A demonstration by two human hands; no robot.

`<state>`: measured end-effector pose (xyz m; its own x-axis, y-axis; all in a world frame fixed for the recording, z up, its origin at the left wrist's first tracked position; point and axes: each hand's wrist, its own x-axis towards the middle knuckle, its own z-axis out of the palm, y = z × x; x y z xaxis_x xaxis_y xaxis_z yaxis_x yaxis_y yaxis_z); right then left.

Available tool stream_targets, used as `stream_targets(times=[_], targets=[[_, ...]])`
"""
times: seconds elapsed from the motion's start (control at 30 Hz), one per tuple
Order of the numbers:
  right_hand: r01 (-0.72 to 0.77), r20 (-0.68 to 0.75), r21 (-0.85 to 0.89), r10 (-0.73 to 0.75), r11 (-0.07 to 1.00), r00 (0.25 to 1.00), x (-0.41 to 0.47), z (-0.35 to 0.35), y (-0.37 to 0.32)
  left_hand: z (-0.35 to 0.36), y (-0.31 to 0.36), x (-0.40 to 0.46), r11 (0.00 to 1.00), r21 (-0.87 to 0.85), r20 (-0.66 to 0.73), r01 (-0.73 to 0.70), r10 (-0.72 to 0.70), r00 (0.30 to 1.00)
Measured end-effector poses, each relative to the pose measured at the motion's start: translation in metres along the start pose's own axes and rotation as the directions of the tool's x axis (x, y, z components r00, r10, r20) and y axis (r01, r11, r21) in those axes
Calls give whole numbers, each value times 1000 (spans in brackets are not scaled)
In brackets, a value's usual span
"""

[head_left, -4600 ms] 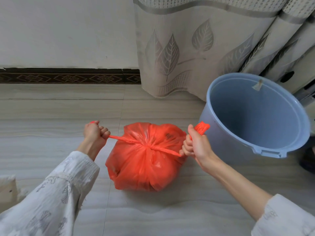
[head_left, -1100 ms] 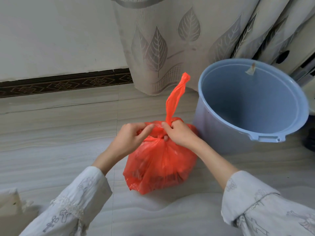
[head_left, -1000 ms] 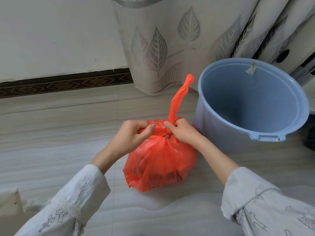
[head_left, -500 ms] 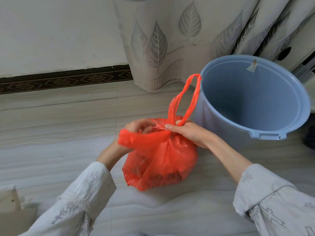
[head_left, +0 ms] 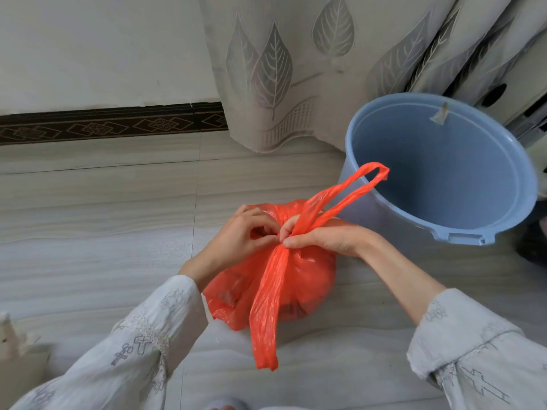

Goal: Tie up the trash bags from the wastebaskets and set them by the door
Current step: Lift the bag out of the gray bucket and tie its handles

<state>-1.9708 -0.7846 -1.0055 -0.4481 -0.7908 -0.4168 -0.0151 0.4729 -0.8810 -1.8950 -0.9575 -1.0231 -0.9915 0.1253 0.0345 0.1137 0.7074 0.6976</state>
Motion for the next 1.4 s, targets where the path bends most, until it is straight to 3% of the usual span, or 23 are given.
stream_targets(times=[0.13,0.27,0.33,0.43,0.6,0.67,0.73,0.8,0.9,1.0,1.13,1.17,1.23,1.3,1.4], targets=[[-16,-62,-162,6,987,998,0,4,-5,4,0,-3,999,40,-34,29,-28,999],[119,-192,-316,-186,941,963,-5,17,-11,4,3,-2,998,6,-44,68,-68,997],[67,-250,-376,-171,924,953,-8,22,-13,3,5,-1,997,-3,-58,74,-74,996],[118,-294,-588,-347,800,891,-6,24,-9,0,9,0,996,-13,-82,87,-88,993],[165,-318,-659,-471,734,823,-3,29,-2,-2,14,0,997,21,-118,80,-77,990],[191,-325,-597,-452,779,831,-3,28,0,-1,14,-2,995,40,-111,96,-91,990],[217,-346,-427,-380,878,858,1,28,2,1,14,-4,993,23,-92,118,-115,989],[69,-407,-183,-140,981,903,6,23,0,2,14,-7,991,-17,-71,136,-137,988],[-106,-350,119,142,987,926,10,18,0,1,11,-8,982,-72,-13,172,-174,985],[-82,-279,264,158,961,947,6,18,-2,-3,10,-9,974,-105,62,203,-198,978],[-88,-89,346,126,934,988,-1,14,-5,-5,7,-10,979,-45,60,197,-194,979],[-99,-88,296,130,950,988,-2,13,-4,-5,6,-10,978,-46,54,202,-199,978],[-111,-162,25,114,994,980,-2,12,-2,-2,5,-11,978,-51,34,203,-201,979],[-88,-215,-235,37,968,976,0,16,-2,2,7,-11,979,-50,-3,198,-198,980],[0,-279,-388,-118,922,953,1,22,-1,4,8,-10,978,-58,-37,201,-203,978]])
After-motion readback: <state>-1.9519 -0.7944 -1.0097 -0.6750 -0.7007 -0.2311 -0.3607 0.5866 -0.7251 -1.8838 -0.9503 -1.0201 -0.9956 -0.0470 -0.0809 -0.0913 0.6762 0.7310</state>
